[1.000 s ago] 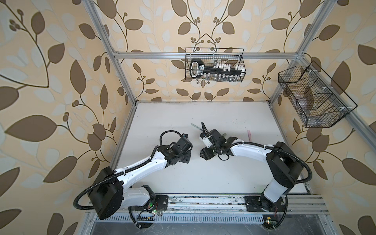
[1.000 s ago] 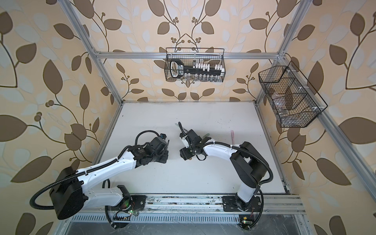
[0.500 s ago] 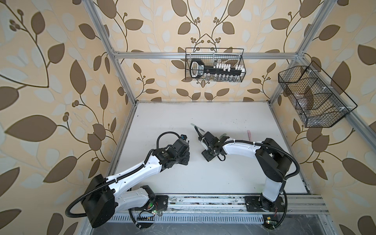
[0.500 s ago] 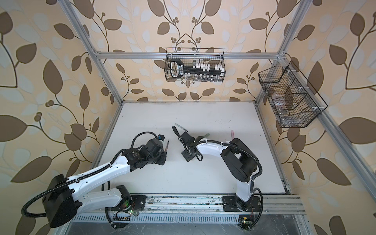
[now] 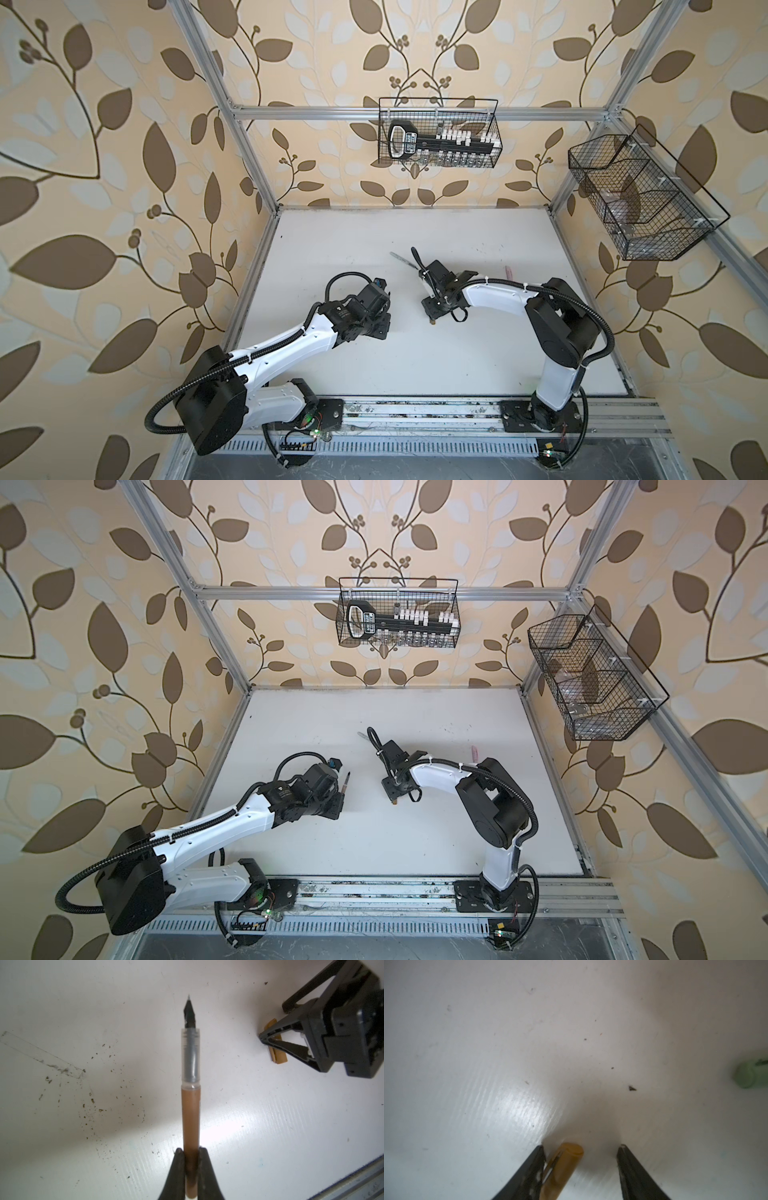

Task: Insert pens into pen caps
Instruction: Rotate the pen cap at the center of the table, then pick up the pen cap from the center of the table.

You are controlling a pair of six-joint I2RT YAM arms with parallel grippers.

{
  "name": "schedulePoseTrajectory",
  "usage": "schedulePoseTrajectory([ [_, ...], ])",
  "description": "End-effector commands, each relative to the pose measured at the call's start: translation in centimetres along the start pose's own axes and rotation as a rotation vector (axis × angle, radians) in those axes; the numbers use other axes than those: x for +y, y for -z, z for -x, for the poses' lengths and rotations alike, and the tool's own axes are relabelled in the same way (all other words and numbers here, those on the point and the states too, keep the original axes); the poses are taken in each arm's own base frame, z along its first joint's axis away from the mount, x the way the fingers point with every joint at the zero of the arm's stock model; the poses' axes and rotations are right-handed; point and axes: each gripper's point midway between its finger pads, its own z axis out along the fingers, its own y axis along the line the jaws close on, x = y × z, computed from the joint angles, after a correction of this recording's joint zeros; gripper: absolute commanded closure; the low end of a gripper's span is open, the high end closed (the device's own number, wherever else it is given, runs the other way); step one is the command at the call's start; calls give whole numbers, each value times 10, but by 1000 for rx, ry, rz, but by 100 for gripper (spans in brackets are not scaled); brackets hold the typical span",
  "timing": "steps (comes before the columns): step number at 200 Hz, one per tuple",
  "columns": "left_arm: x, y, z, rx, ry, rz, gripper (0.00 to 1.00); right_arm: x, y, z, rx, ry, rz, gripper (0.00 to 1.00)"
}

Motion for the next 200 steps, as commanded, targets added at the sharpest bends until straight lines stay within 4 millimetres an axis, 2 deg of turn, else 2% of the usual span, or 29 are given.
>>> schedulePoseTrajectory([
  [1,-5,-4,1,14,-16,-26,93,8,12,-6,-10,-33,71,42],
  [28,-7,-14,-6,53,-23,-20,96,10,19,-3,-42,-50,105,43],
  [55,-9,-17,-8,62,-28,-21,96,13,14,-1,-29,-44,100,46],
  [75,-8,-19,-10,67,-29,-14,96,17,10,-3,-3,-69,138,56],
  [85,-8,-19,-11,72,-32,-12,96,15,10,-3,6,-93,150,62],
  [101,-10,-20,-12,73,-36,-16,96,8,10,-5,11,-133,166,67],
  [131,-12,-23,-13,80,-42,-21,96,6,11,-4,3,-159,215,68],
  [200,-12,-21,-12,72,-46,-20,96,12,0,-8,40,-177,272,71],
])
